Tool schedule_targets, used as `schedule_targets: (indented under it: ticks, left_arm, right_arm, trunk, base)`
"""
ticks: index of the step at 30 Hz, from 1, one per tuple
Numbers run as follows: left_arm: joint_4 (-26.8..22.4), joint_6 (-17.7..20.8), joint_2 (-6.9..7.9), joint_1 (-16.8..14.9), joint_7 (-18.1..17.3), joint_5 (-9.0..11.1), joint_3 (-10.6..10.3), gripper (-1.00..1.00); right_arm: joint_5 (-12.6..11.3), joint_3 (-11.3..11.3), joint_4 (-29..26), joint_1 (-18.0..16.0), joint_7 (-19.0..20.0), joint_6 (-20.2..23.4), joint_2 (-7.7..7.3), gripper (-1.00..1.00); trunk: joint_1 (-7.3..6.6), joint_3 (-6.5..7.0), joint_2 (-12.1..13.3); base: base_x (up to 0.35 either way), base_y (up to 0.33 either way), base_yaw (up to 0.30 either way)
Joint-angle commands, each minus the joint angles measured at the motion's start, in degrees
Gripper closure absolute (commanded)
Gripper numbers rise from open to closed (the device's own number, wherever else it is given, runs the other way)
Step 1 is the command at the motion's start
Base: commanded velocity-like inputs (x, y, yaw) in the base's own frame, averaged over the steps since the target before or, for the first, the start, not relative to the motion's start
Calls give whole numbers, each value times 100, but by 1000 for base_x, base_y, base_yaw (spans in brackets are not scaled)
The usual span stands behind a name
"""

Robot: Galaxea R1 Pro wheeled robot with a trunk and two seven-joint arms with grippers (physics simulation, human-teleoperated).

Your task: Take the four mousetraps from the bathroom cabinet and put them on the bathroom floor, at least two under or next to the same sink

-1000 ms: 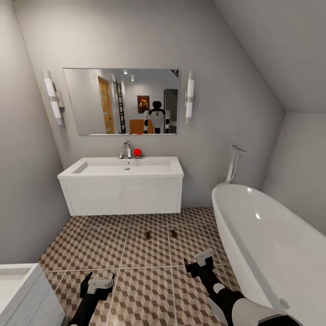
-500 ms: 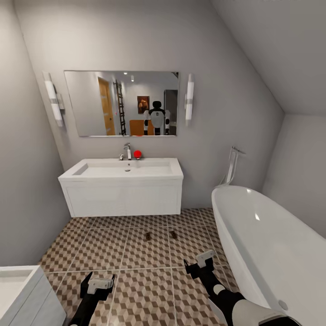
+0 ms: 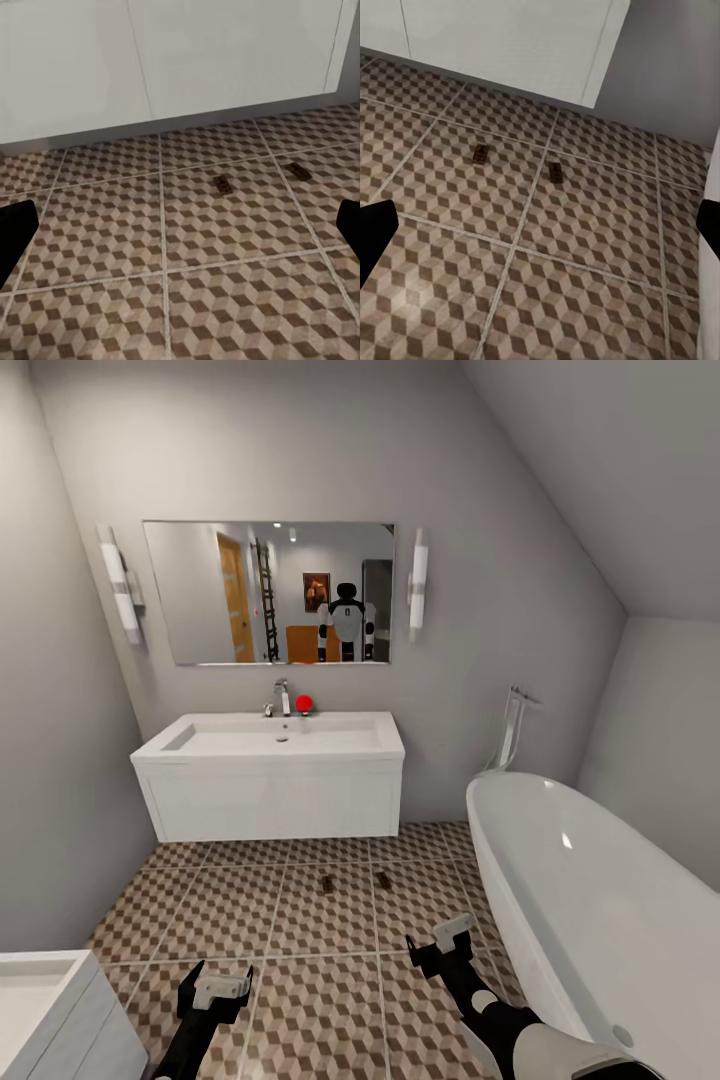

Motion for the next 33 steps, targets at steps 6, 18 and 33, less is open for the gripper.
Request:
schedule_targets:
  ticks: [6, 18, 33]
  left_arm:
    - [20, -27, -3, -8, 36, 8, -50, -100]
    - [20, -27, -4, -8, 36, 6, -50, -100]
    - [20, -27, -52, -8, 36, 6, -50, -100]
  right_arm:
    - [45, 8, 7, -5, -30, -13, 1, -100]
    - [45, 5, 7, -4, -30, -13, 1, -100]
    - [45, 7, 7, -4, -32, -13, 1, -100]
  trunk:
    - [-132, 101, 237]
    - [-395, 316, 718]
    - [-725, 585, 1320]
  base:
    - [0, 0, 0]
    - [0, 0, 0]
    - [0, 0, 0]
